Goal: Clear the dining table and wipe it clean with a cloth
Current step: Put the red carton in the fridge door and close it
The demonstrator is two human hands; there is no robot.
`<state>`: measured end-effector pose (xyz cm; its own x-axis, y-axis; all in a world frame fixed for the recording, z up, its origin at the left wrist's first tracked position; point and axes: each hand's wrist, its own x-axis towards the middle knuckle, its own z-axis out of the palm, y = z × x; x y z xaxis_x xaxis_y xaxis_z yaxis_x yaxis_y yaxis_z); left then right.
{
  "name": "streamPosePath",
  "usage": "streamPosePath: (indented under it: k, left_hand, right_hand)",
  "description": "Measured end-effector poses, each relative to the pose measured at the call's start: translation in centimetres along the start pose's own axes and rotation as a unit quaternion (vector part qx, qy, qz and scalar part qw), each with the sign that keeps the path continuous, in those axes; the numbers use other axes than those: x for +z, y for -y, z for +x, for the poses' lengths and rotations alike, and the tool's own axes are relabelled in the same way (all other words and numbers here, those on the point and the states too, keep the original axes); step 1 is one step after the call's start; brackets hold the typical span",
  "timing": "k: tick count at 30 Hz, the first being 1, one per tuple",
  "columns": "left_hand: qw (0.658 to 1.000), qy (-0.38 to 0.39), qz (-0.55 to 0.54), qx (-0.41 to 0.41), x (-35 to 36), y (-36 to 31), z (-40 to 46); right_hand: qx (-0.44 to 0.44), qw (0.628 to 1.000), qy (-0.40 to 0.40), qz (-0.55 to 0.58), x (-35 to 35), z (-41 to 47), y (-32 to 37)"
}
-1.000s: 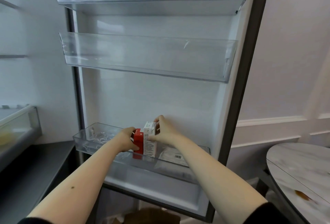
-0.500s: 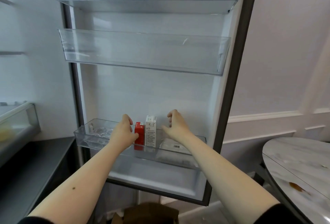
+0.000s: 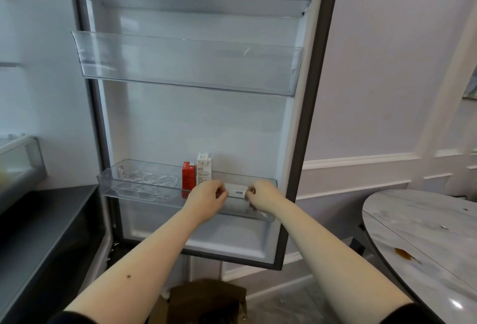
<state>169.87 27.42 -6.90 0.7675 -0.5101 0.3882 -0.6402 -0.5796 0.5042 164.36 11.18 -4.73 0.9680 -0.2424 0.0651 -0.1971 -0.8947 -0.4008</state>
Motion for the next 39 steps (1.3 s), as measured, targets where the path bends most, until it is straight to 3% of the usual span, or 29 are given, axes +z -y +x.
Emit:
streamPosePath:
  k: [4, 11, 16, 20, 25, 34, 39]
  left_hand:
    - [0.999, -0.016, -0.002, -0.036, 0.2, -0.8, -0.6]
    - [0.986, -0.077, 0.109, -0.102, 0.7, -2.7, -2.1]
    - [0.968, -0.044, 0.201, -0.146, -0.2, -4.6, -4.1]
    - [0.967, -0.023, 0.213, -0.138, -1.0, -6.2, -6.6]
    - [0.972, -0.022, 0.221, -0.082, -2.1, -7.5, -11.9]
    - [0.970, -0.028, 0.220, -0.097, -5.1, -7.8, -22.1]
    - [0.983, -0.150, 0.100, -0.041, -6.9, -10.6, -26.1]
  right_hand:
    - [-0.020, 0.998, -0.053, 0.036, 0.1, -1.6, -0.9]
    - [-0.102, 0.974, -0.194, 0.048, 0.0, -4.7, -2.4]
    - [-0.123, 0.955, -0.271, -0.002, -0.5, -7.5, -3.2]
    - [-0.127, 0.932, -0.338, -0.001, -1.0, -9.9, -2.9]
    - [-0.138, 0.925, -0.353, -0.019, -0.3, -14.2, -0.8]
    - [-0.149, 0.942, -0.300, -0.023, 2.8, -24.1, 2.5]
    - [-0.164, 0.941, -0.296, -0.021, 2.7, -27.7, 4.8]
